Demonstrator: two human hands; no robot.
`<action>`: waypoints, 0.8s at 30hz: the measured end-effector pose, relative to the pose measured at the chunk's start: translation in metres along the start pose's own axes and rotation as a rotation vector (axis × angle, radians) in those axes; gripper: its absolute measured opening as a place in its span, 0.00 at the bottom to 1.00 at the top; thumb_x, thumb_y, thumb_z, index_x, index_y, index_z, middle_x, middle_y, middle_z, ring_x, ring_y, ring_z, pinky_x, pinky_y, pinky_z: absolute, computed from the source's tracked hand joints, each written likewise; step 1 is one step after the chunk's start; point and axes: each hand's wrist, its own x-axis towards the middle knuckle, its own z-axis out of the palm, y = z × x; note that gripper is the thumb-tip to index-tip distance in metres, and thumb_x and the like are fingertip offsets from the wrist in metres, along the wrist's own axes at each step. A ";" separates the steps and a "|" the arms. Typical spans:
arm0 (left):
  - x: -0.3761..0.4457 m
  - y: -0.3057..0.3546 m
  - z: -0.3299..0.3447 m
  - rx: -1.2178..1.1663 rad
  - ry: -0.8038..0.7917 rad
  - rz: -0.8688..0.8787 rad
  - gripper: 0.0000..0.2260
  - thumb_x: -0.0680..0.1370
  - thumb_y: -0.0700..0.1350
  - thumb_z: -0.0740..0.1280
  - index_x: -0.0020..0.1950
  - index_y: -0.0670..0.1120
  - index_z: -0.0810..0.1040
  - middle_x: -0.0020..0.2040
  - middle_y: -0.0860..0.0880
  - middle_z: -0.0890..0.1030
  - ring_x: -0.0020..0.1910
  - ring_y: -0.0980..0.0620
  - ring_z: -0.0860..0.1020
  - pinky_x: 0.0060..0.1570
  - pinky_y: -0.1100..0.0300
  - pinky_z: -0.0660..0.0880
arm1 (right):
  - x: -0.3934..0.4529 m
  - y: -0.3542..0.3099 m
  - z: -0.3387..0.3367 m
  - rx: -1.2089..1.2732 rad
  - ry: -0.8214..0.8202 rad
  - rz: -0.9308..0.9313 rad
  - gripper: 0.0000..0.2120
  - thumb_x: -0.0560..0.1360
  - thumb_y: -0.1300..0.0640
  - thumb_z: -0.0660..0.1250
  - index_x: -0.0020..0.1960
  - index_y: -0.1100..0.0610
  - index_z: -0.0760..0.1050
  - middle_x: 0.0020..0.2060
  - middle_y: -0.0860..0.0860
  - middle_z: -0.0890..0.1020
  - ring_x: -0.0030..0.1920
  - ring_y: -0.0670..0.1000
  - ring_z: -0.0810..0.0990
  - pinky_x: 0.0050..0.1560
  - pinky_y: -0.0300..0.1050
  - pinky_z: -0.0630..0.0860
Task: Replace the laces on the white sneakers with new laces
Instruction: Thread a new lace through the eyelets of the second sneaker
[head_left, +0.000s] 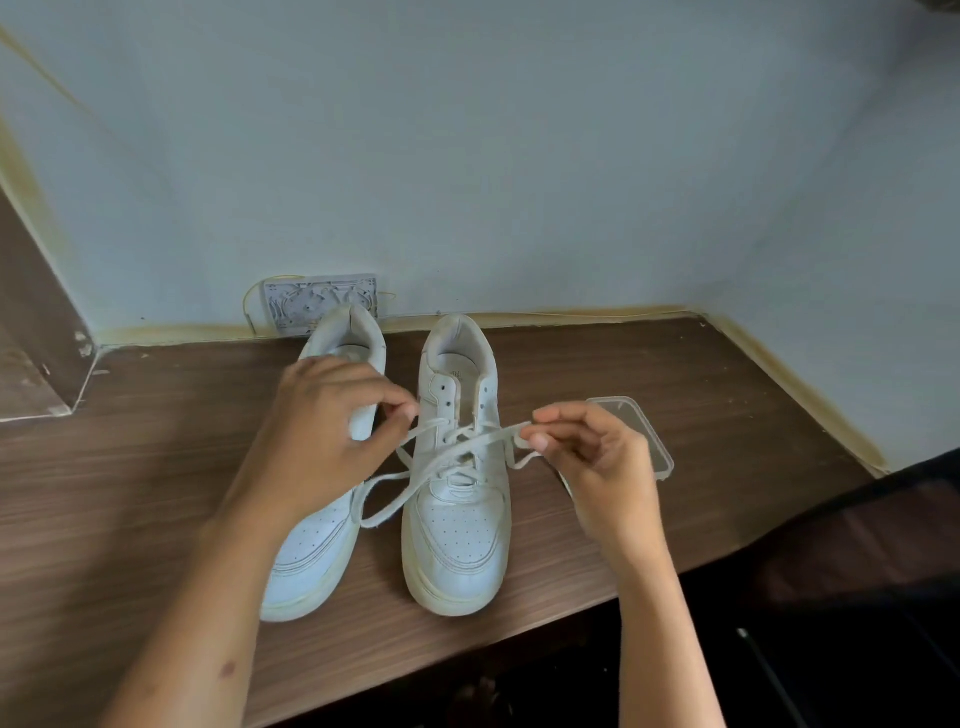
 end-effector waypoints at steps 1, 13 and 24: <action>0.002 0.006 0.006 -0.046 0.014 0.009 0.11 0.76 0.55 0.66 0.46 0.53 0.86 0.42 0.61 0.82 0.45 0.61 0.77 0.58 0.59 0.69 | 0.000 -0.001 0.005 0.032 -0.014 -0.028 0.10 0.71 0.67 0.74 0.49 0.56 0.80 0.41 0.52 0.86 0.44 0.50 0.85 0.48 0.42 0.79; 0.005 0.017 0.054 -0.103 0.221 -0.098 0.05 0.74 0.44 0.75 0.48 0.51 0.86 0.42 0.58 0.84 0.43 0.60 0.80 0.67 0.45 0.67 | -0.002 -0.001 0.057 0.126 0.312 -0.084 0.06 0.75 0.59 0.72 0.50 0.58 0.77 0.38 0.51 0.84 0.41 0.48 0.84 0.44 0.41 0.80; 0.003 0.016 0.073 0.239 0.226 -0.019 0.04 0.76 0.45 0.70 0.47 0.48 0.83 0.43 0.53 0.81 0.44 0.50 0.75 0.53 0.46 0.72 | -0.001 0.017 0.076 -0.542 0.374 -0.188 0.13 0.75 0.46 0.69 0.53 0.48 0.68 0.41 0.41 0.81 0.44 0.41 0.78 0.56 0.42 0.59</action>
